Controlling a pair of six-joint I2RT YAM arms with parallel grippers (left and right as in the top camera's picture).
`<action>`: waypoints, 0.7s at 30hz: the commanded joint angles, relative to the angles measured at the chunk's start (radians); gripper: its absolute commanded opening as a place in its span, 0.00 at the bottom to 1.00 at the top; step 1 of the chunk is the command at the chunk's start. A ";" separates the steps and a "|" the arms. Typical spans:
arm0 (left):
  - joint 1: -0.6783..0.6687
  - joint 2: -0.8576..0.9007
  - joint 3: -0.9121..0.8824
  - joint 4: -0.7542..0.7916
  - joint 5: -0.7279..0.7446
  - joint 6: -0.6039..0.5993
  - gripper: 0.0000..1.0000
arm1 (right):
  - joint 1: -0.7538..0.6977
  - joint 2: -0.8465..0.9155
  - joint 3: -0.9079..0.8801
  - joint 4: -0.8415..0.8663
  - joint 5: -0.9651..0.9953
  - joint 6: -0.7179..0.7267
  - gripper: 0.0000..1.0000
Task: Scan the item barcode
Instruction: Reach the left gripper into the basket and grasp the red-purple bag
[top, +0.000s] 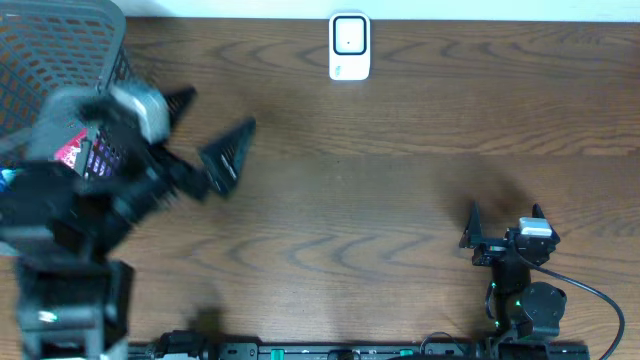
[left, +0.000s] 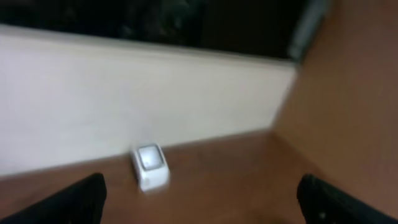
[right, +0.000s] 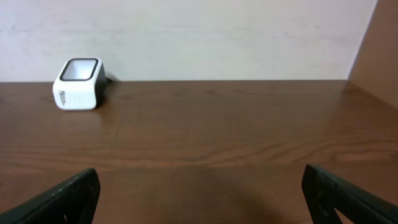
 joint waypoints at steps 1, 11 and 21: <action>0.108 0.182 0.373 -0.215 -0.143 -0.007 0.98 | 0.005 -0.004 -0.002 -0.004 -0.006 0.018 0.99; 0.385 0.573 0.782 -0.536 -0.372 0.222 0.98 | 0.005 -0.004 -0.002 -0.004 -0.006 0.018 0.99; 0.566 0.725 0.782 -0.657 -0.560 0.030 0.98 | 0.005 -0.004 -0.002 -0.004 -0.006 0.018 0.99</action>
